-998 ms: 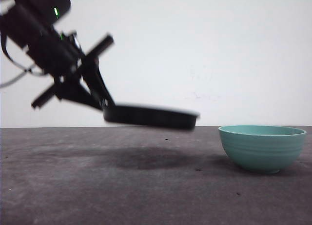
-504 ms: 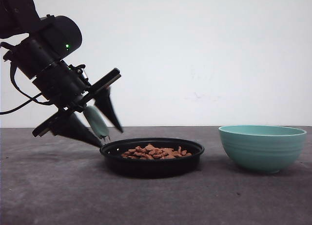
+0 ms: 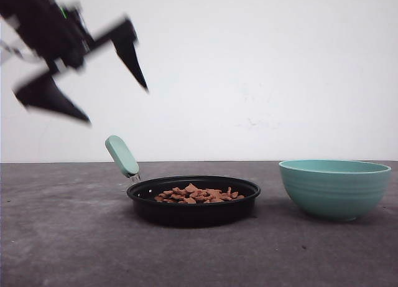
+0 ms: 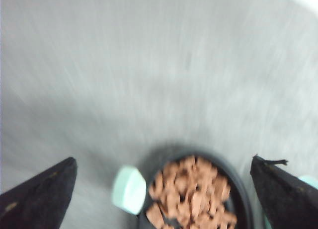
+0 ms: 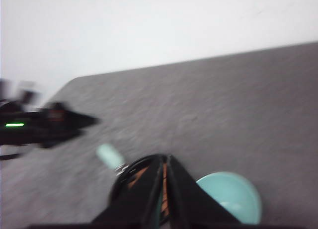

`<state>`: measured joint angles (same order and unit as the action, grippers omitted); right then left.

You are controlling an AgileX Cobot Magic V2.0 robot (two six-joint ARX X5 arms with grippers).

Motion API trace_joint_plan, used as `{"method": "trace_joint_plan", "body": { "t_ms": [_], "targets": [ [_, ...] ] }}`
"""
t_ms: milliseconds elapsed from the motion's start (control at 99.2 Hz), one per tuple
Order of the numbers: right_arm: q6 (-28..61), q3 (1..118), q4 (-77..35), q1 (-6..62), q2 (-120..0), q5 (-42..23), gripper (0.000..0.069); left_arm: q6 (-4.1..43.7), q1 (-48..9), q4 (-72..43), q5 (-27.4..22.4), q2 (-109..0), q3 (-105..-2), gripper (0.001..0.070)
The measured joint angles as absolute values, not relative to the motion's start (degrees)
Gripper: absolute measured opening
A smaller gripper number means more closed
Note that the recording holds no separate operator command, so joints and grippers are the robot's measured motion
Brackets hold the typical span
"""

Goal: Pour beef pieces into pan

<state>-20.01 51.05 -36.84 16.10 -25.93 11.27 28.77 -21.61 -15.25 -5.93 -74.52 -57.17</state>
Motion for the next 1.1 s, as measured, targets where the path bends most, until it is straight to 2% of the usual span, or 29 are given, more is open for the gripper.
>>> {"method": "trace_joint_plan", "body": {
  "t_ms": [151,202,232,383,423,474,585,696,867,1099],
  "targets": [
    [-14.83,51.03,-33.36,16.10,-25.93,5.06,0.0009,21.80,-21.61,-18.68,1.61,-60.01,-57.17,0.0691],
    [-12.93,51.03,-32.08,16.10,-26.04,3.57,0.0009,20.47,-21.58,-20.18,2.87,-55.72,-57.39,0.0659],
    [-11.70,51.03,-31.35,16.10,-26.26,2.79,0.0009,19.94,-21.45,-21.19,3.40,-53.43,-57.54,0.0598],
    [-5.93,51.03,-30.22,16.10,-27.97,-0.08,0.0009,19.25,-20.16,-26.94,6.63,-45.43,-57.71,0.0155],
    [-4.40,51.03,-30.20,16.10,-28.77,-0.19,0.0009,19.22,-20.01,-27.97,7.49,-44.14,-57.69,0.0085],
    [-2.72,51.03,-30.20,16.10,-29.67,-0.23,0.0009,19.18,-20.01,-28.51,8.64,-42.59,-57.39,0.0041],
    [-0.12,51.03,-30.20,16.10,-31.05,-0.16,0.0009,19.07,-20.01,-29.39,12.49,-39.07,-54.41,0.0015],
    [0.67,51.00,-30.55,16.10,-31.38,-0.01,0.0009,19.09,-20.03,-35.59,16.82,-37.19,-53.06,0.0012],
    [1.13,51.00,-30.57,16.10,-30.87,-0.03,0.0009,19.09,-20.01,-42.22,17.26,-36.60,-53.06,0.0012],
    [1.26,51.00,-30.59,16.10,-30.83,-0.03,0.0009,19.09,-19.99,-42.70,17.26,-36.64,-53.06,0.0012]
  ]
}}
